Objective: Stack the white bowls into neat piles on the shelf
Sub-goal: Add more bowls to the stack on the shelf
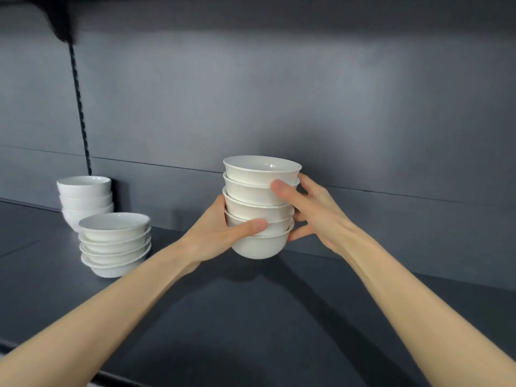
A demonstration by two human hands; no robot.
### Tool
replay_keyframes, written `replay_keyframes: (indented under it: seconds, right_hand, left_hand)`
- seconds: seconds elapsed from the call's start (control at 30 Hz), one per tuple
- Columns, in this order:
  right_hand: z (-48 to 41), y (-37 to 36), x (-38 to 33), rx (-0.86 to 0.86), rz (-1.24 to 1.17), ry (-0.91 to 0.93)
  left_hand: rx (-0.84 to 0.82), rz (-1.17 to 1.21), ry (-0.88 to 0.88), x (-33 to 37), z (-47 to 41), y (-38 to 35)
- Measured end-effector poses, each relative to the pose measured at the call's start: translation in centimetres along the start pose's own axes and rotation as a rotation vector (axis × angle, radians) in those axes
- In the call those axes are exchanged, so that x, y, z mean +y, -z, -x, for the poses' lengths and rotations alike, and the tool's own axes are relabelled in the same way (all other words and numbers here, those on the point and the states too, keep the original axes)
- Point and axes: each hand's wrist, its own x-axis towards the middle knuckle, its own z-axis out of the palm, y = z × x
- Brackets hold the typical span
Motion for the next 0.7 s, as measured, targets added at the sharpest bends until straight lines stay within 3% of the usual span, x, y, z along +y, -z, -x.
replay_keyframes:
  seconds: [0.47, 0.7]
  right_hand:
    - [2.1, -28.2, -7.3, -0.146, -0.086, 0.022]
    - [-2.1, -39.8, -9.0, -0.242, -0.118, 0.026]
  left_hand:
    - [0.171, -0.126, 0.081, 3.5, 17.4, 24.6]
    - [0.255, -0.145, 0.12, 2.2, 20.7, 36.0]
